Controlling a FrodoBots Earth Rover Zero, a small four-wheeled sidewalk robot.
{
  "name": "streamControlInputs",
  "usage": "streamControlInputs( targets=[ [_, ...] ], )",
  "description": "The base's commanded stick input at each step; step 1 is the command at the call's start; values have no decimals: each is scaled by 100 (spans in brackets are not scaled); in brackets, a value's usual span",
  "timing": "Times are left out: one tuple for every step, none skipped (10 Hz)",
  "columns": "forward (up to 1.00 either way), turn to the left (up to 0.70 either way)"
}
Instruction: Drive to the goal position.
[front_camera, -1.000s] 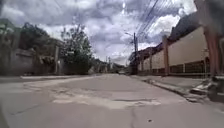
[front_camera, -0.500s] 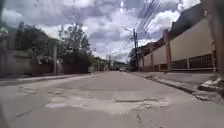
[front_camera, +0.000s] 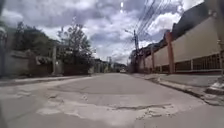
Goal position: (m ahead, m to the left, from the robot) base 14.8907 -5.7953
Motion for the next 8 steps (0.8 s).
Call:
streamControlInputs(
  targets=[
    [50, 0],
    [50, 0],
    [50, 0],
    [50, 0],
    [50, 0],
    [50, 0],
    [50, 0],
    [50, -2]
  ],
)
